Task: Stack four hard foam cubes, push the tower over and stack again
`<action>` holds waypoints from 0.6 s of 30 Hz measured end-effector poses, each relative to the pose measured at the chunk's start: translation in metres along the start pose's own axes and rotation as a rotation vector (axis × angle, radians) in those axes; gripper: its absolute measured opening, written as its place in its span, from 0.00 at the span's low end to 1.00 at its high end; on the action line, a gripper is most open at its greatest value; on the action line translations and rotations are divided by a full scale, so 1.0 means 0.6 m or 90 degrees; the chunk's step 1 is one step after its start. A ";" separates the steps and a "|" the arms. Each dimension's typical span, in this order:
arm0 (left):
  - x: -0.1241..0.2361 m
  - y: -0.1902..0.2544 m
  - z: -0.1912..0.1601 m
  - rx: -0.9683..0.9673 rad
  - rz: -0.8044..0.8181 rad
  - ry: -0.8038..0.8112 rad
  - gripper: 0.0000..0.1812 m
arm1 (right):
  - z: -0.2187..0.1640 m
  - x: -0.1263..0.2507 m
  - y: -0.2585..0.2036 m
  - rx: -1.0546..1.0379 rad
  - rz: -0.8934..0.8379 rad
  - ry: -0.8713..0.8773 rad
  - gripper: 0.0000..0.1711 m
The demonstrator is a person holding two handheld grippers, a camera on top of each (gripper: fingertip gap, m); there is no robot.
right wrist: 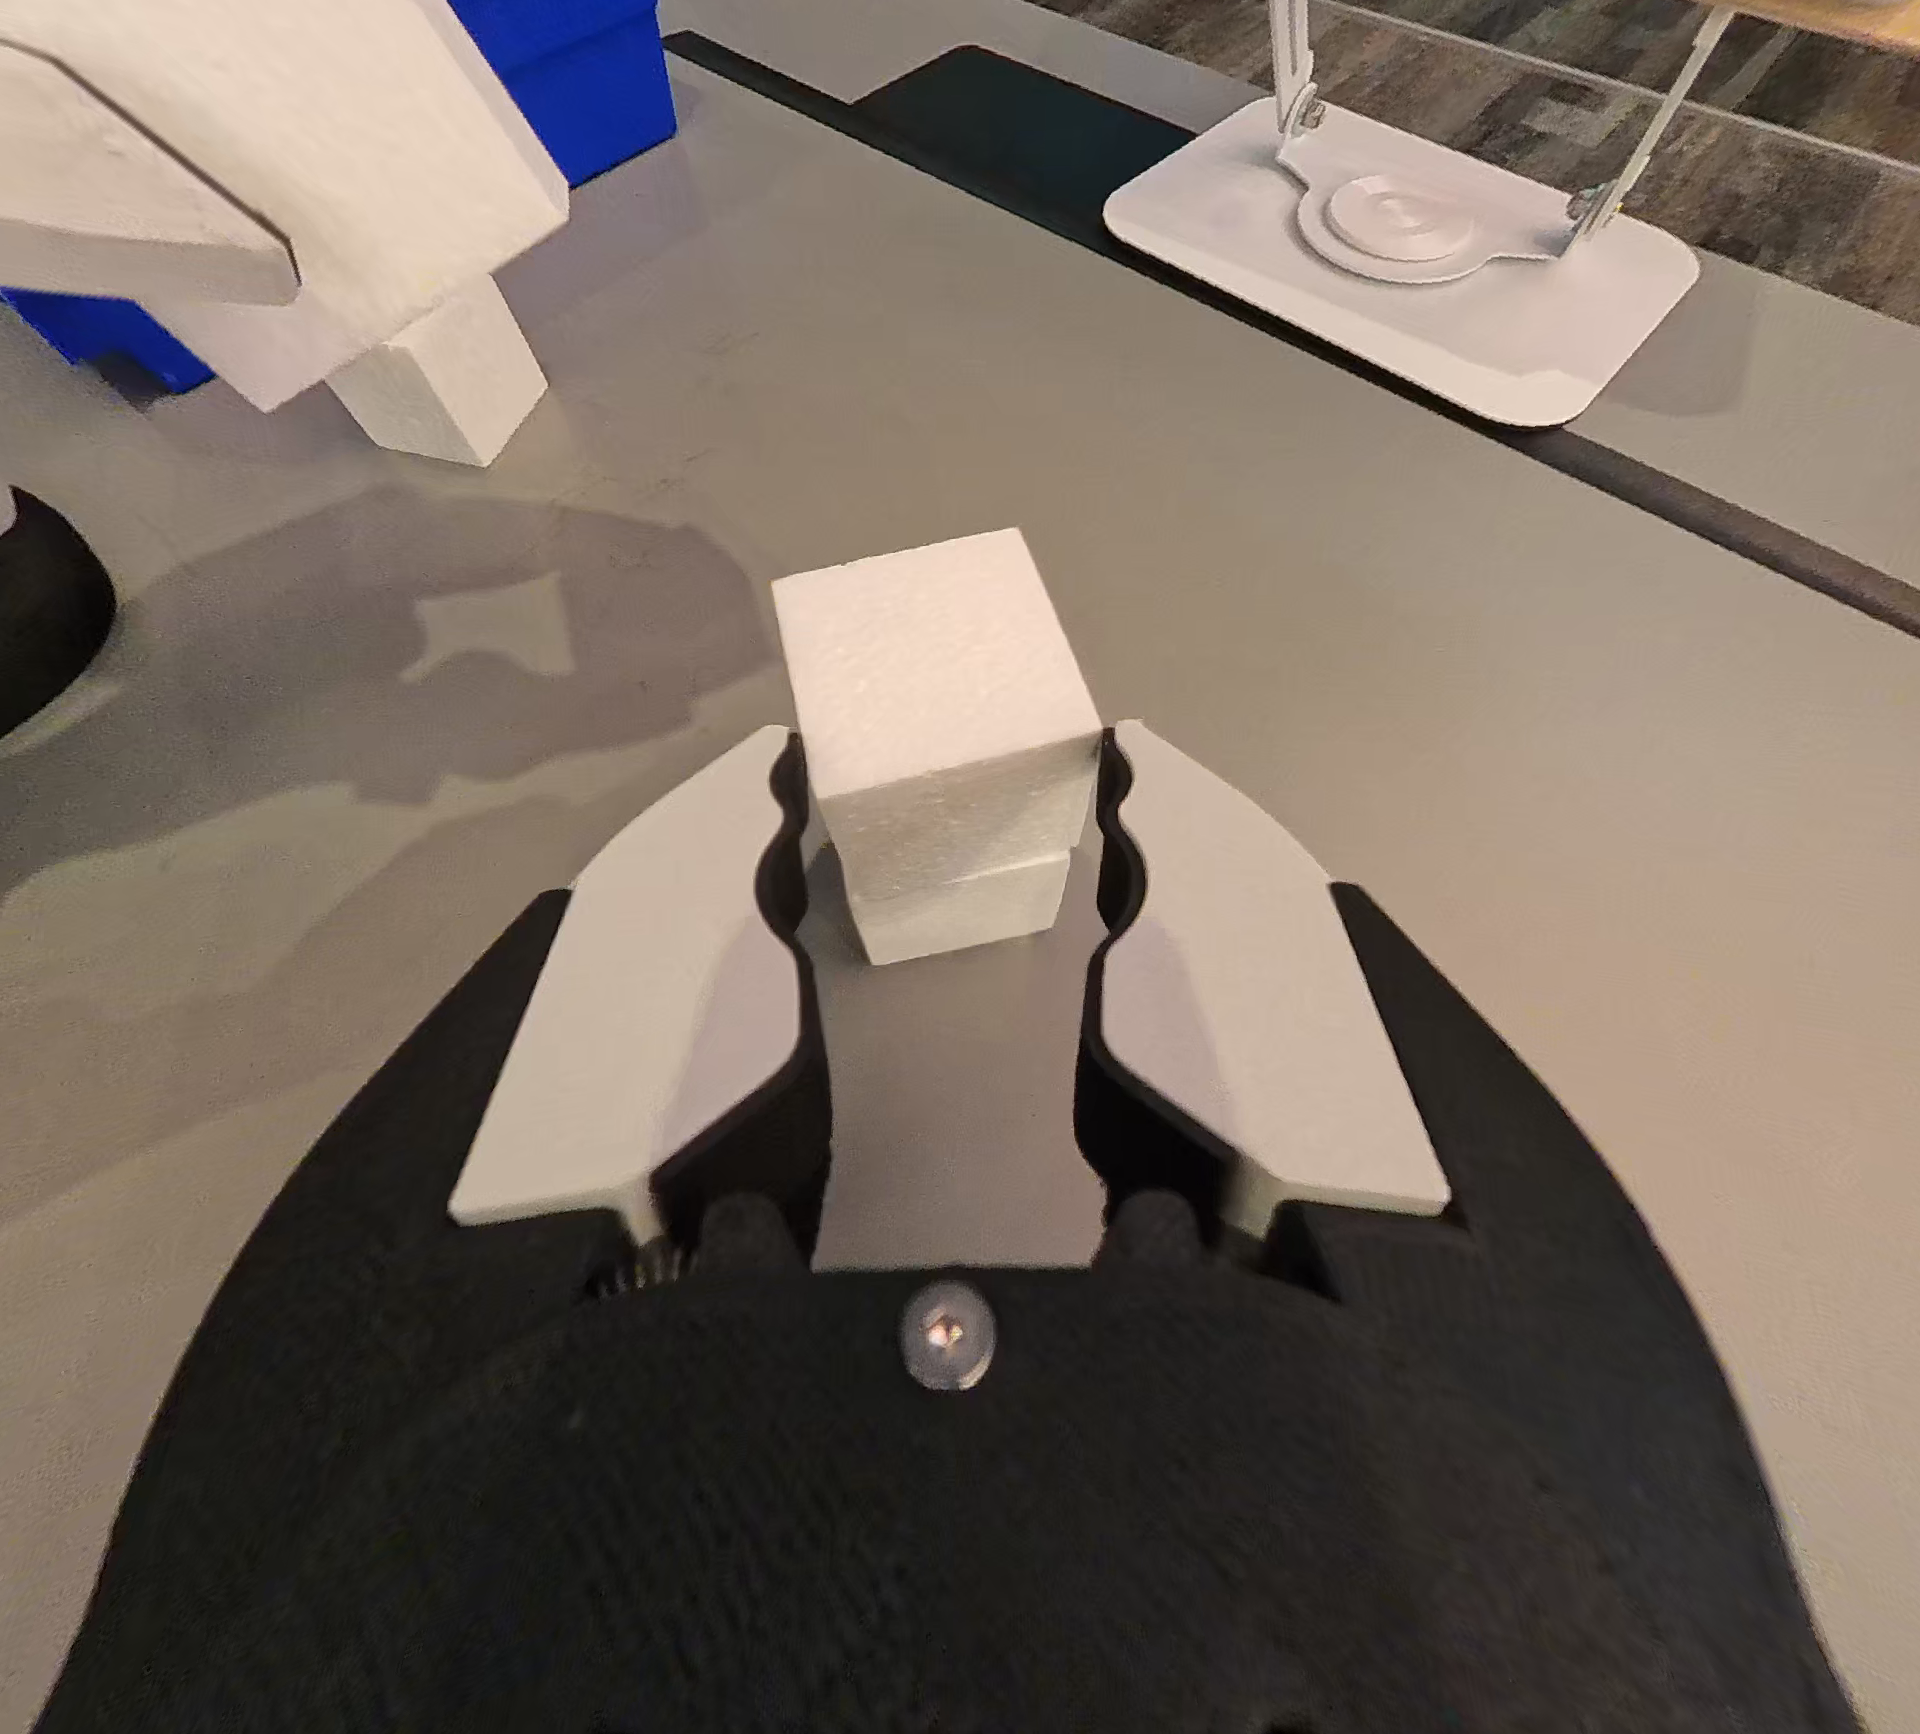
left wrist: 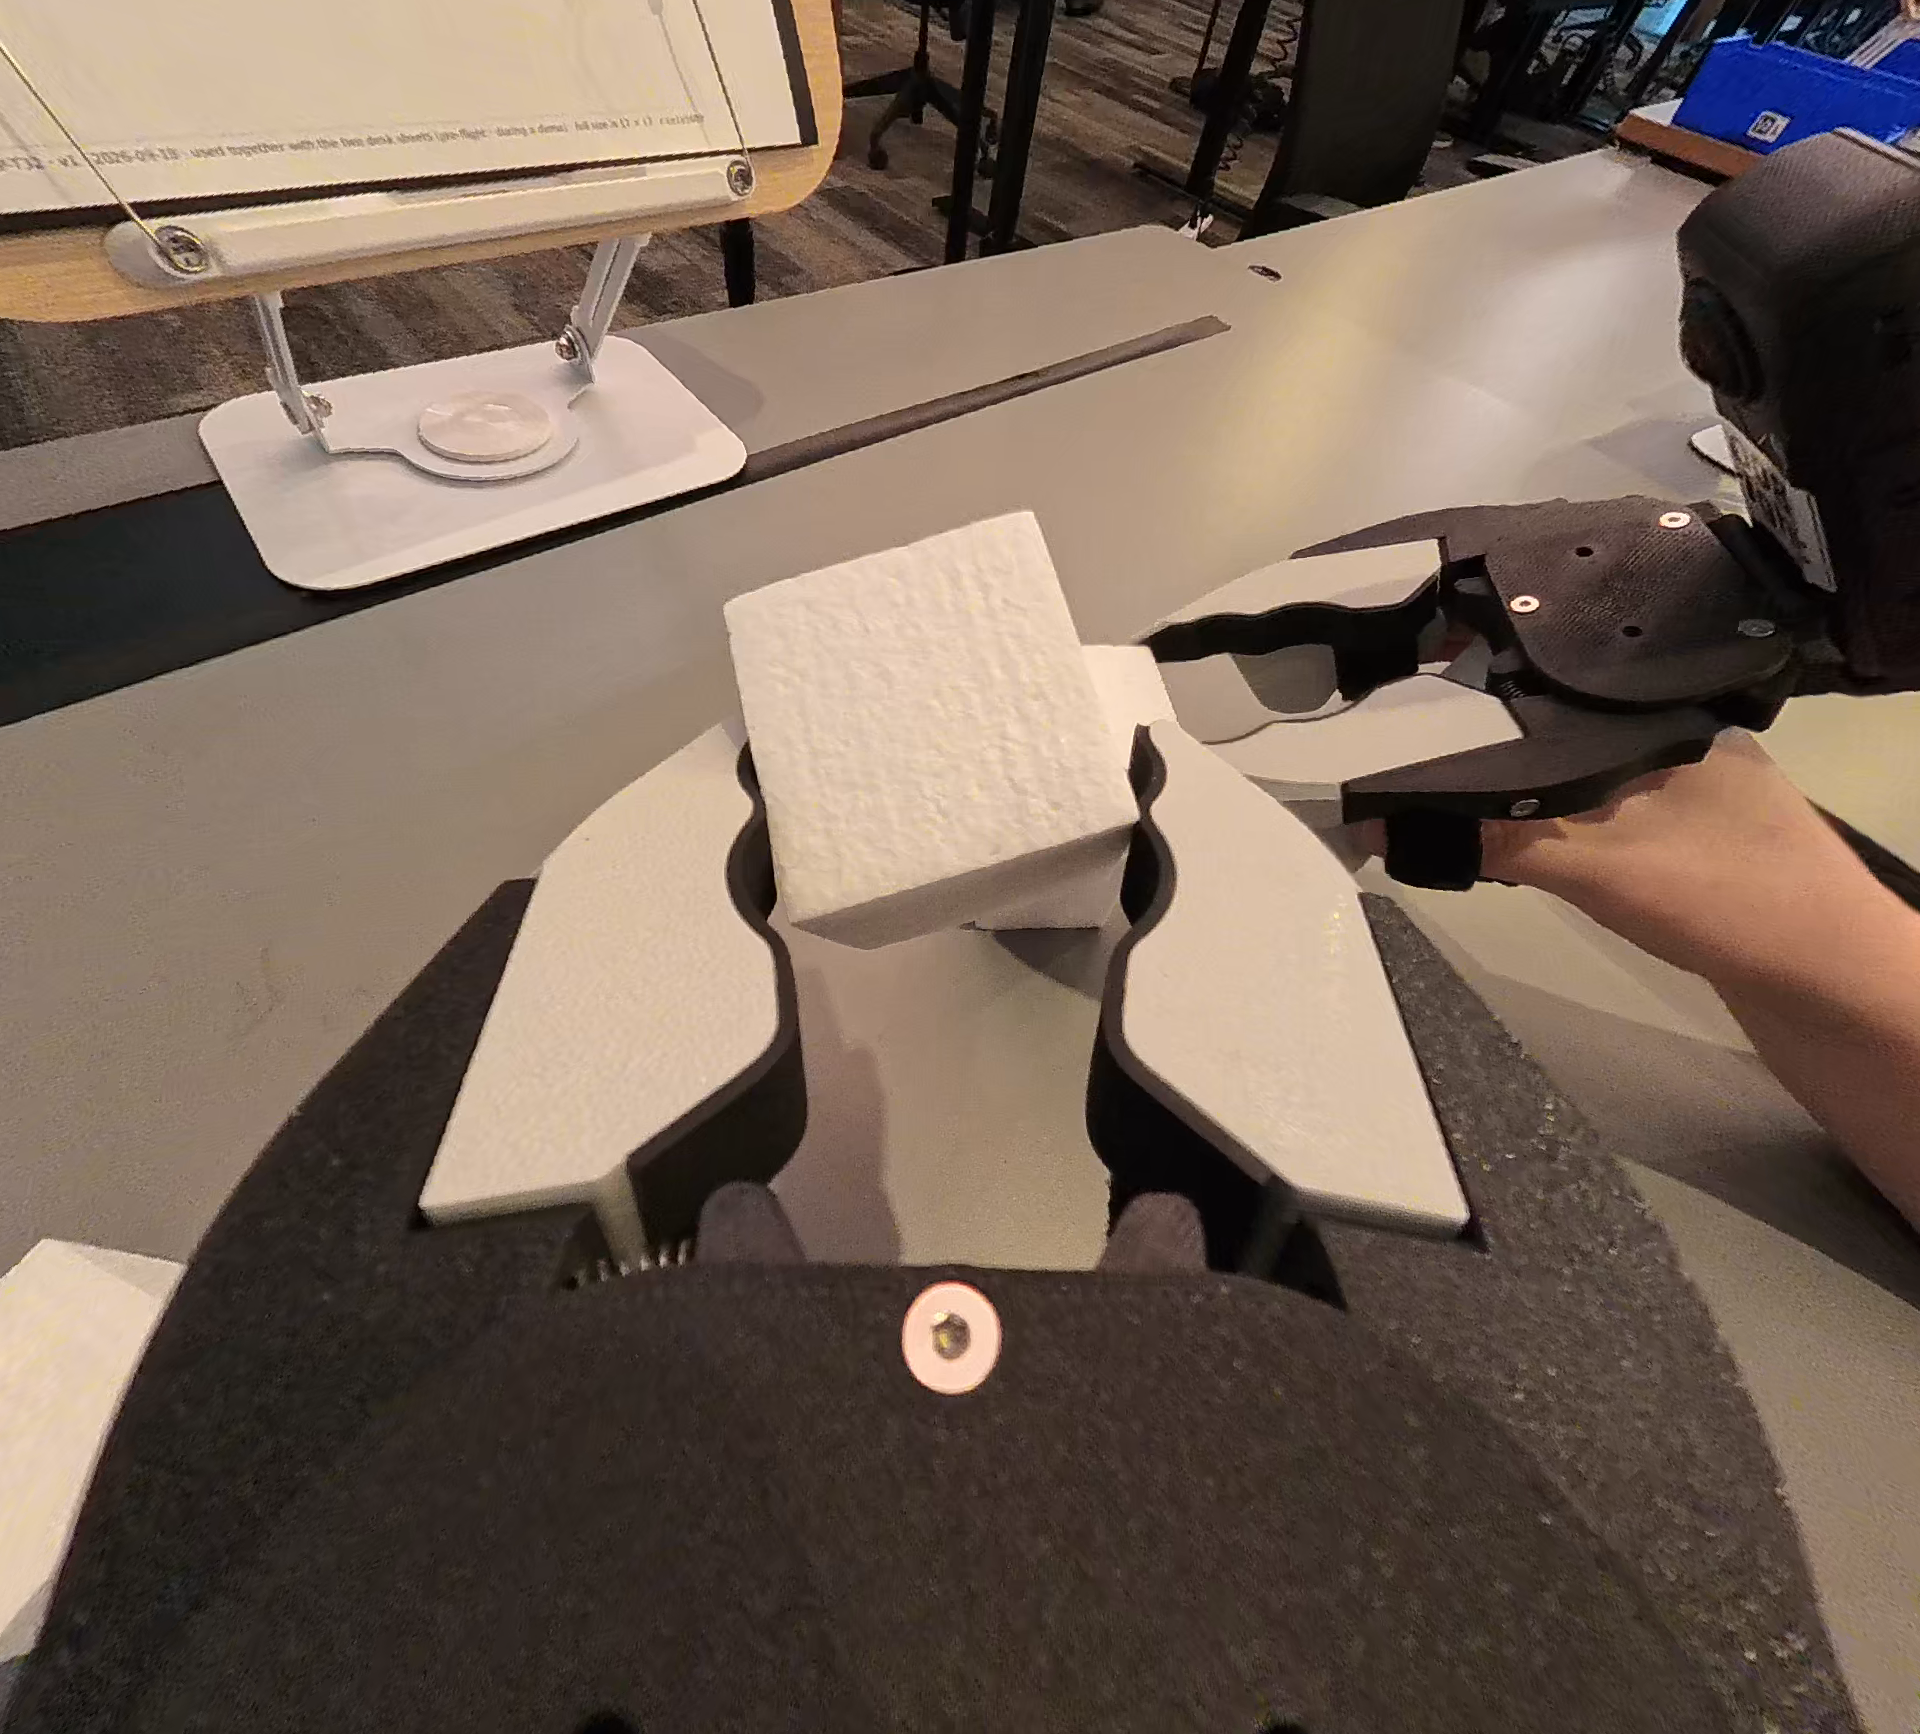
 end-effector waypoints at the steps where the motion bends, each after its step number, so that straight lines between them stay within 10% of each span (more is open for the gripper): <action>1: -0.002 0.000 0.001 0.000 -0.001 -0.003 0.36 | 0.000 0.002 0.002 -0.004 0.004 -0.001 0.35; 18: -0.131 0.086 0.015 -0.068 0.060 -0.185 0.36 | -0.043 0.166 0.249 -0.212 -0.118 0.151 0.34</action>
Point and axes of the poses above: each gripper's, where its closed fingertips meet, x back along the fingers, z out of its top, y = z × x across the jaws, the point moved 6 cm from there along x, back along the fingers, and after that the axes turned 8 degrees about -y, right-handed, at the moved point
